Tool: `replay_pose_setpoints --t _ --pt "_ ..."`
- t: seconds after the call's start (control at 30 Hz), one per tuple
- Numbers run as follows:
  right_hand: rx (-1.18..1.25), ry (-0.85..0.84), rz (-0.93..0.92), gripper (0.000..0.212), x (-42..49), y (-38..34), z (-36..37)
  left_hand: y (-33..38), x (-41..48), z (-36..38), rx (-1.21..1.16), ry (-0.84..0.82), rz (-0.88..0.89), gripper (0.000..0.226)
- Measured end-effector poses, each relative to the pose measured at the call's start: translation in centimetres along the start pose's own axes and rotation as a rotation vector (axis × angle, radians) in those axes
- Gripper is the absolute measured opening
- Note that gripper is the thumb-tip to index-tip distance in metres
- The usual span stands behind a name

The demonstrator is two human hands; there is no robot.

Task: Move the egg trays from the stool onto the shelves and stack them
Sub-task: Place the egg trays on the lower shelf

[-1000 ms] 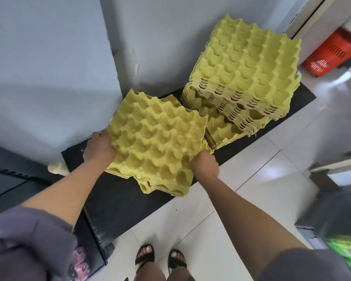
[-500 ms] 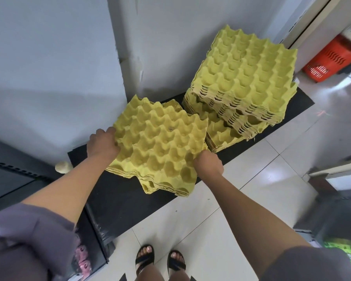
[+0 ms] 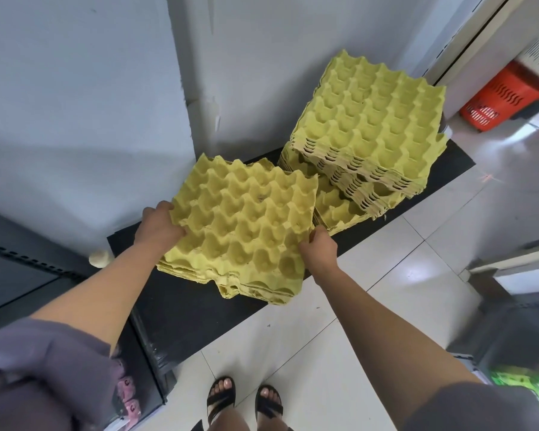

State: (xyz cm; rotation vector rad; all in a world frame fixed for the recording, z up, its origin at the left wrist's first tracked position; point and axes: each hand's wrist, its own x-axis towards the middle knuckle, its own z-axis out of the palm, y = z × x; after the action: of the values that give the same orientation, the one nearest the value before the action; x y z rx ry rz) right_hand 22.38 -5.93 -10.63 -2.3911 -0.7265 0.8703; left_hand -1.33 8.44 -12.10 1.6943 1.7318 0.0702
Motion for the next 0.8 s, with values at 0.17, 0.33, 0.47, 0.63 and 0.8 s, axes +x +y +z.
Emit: replay_pose_setpoints --t 0.17,0.33,0.47,0.63,0.8 --pt "0.074 0.015 0.009 0.010 -1.8 -1.7 -1.6 1.2 -1.7 -2.3 -0.038 0.028 0.017 0.058" --pt "0.133 0.028 -0.011 0.018 -3.7 -4.0 -3.7 1.9 -3.4 -5.1 -0.065 0.048 0.031 0.057" --pt "0.173 0.051 -0.022 0.019 -4.9 -5.6 -5.6 2.5 -4.8 -7.3 -0.134 0.054 0.002 0.062" --pt "0.199 0.053 -0.036 0.013 -6.4 -6.8 -7.8 3.6 -6.6 -10.3 -0.123 0.041 -0.103 0.059" --pt "0.234 0.029 -0.066 0.023 -7.8 -7.7 -9.4 3.9 -8.6 -12.2 -0.149 0.041 -0.164 0.043"
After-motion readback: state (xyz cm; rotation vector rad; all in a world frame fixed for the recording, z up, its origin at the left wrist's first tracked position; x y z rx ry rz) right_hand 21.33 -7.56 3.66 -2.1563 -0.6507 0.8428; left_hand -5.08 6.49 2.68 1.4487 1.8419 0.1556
